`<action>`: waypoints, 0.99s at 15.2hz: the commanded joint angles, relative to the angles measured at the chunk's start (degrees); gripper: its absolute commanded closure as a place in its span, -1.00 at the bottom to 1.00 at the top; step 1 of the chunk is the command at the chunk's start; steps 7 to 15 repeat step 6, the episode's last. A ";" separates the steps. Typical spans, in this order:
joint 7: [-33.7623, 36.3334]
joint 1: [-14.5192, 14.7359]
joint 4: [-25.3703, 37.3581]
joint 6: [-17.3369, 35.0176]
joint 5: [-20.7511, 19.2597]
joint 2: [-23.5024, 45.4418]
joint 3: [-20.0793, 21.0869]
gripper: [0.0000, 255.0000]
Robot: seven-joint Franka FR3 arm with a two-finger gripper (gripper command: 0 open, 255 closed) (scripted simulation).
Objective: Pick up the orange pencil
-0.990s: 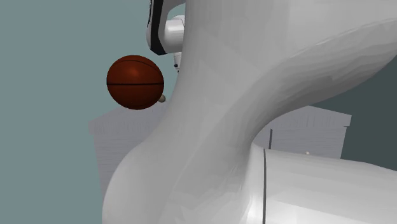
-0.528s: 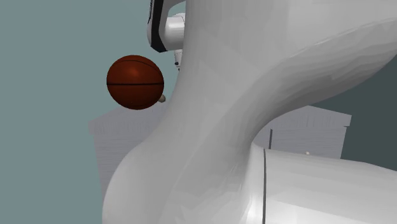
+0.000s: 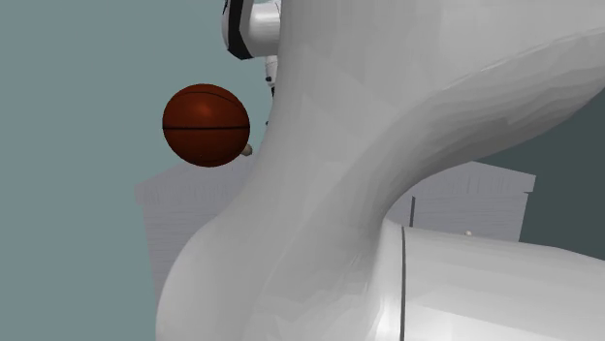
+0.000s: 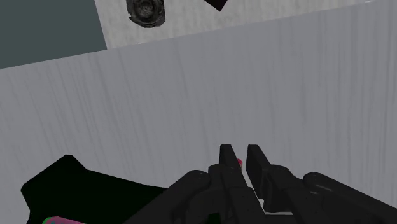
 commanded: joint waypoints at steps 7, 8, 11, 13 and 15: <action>-0.63 -0.06 3.68 -3.81 0.24 -0.27 -0.03 1.00; -0.63 -0.06 3.68 -3.81 0.24 -0.27 -0.03 1.00; -0.63 -0.06 3.68 -3.81 0.24 -0.27 -0.03 1.00; -0.63 -0.06 3.68 -3.81 0.24 -0.27 -0.03 1.00; -0.63 -0.06 3.68 -3.81 0.24 -0.27 -0.03 1.00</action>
